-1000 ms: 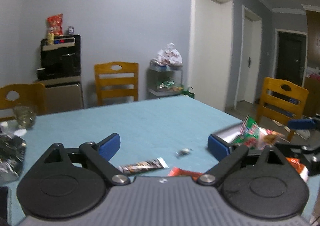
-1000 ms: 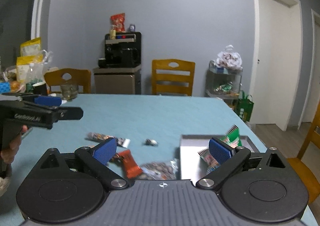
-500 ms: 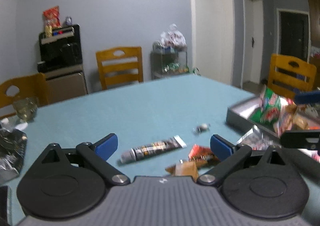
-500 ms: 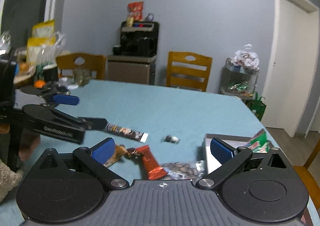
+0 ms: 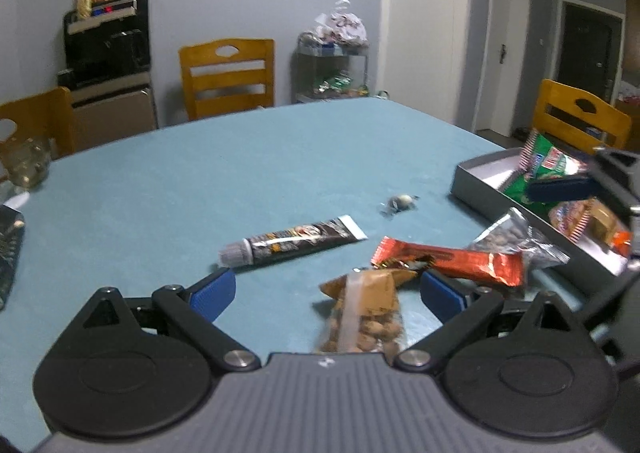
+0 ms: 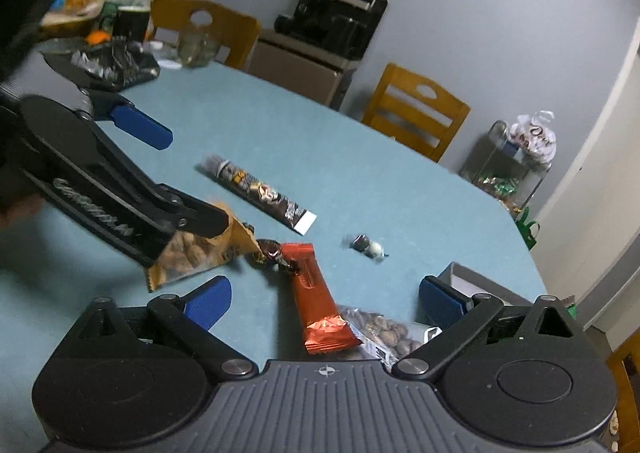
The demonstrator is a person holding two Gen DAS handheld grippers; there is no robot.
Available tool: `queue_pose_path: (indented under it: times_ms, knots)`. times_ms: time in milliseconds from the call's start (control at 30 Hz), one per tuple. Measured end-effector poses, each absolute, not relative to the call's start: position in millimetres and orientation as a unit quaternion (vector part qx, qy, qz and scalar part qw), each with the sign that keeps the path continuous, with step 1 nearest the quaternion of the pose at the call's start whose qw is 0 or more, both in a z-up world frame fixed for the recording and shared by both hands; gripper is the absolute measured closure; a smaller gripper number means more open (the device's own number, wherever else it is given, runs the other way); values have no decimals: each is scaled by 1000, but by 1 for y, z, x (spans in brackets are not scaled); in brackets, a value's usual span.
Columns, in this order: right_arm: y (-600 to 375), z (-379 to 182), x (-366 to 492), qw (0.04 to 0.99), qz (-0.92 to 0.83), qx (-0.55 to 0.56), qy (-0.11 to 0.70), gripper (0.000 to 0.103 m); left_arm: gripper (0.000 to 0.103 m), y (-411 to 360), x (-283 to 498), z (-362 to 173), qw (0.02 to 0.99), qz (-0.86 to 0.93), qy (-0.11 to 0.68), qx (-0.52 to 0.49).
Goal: Organize snacks
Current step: 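Move both grippers away from the box toward the loose snacks on the table, then lower the left gripper onto the peanut bag while the right gripper approaches the orange chocolate bar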
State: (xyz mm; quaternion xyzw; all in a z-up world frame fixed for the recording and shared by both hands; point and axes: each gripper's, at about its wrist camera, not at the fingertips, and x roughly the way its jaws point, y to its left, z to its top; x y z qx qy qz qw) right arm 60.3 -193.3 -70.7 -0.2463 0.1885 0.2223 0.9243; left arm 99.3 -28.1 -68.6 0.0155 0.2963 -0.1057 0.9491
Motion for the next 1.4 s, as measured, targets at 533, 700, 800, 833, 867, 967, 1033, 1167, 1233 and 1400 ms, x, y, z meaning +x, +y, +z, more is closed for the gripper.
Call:
queue_pose_path:
  times_ms: [533, 700, 800, 833, 867, 967, 1033, 1167, 1233, 1400]
  knots:
    - [-186, -94, 95, 919, 234, -235, 214, 30, 3, -32, 113, -92, 938, -106, 329, 25]
    - [-184, -96, 97, 917, 241, -231, 217, 42, 3, -31, 117, -95, 939, -103, 328, 22]
    - [-184, -97, 98, 916, 247, -226, 220, 46, 5, -30, 117, -96, 940, -105, 325, 21]
    - [-184, -97, 98, 916, 248, -225, 220, 47, 6, -30, 118, -96, 940, -106, 325, 20]
    - [-183, -97, 98, 916, 250, -225, 220, 49, 6, -30, 117, -96, 940, -106, 325, 19]
    - [-183, -97, 99, 916, 252, -222, 220, 53, 12, -30, 118, -96, 939, -112, 324, 15]
    - [-183, -97, 100, 916, 255, -216, 223, 56, 17, -30, 118, -96, 939, -120, 322, 11]
    - [-183, -97, 100, 915, 261, -205, 230, 67, 26, -30, 118, -96, 938, -128, 323, 4]
    - [-184, -95, 101, 913, 268, -189, 241, 77, 35, -32, 119, -97, 935, -134, 328, 9]
    - [-193, -90, 107, 916, 269, -141, 263, 79, 48, -40, 116, -98, 934, -148, 323, 27]
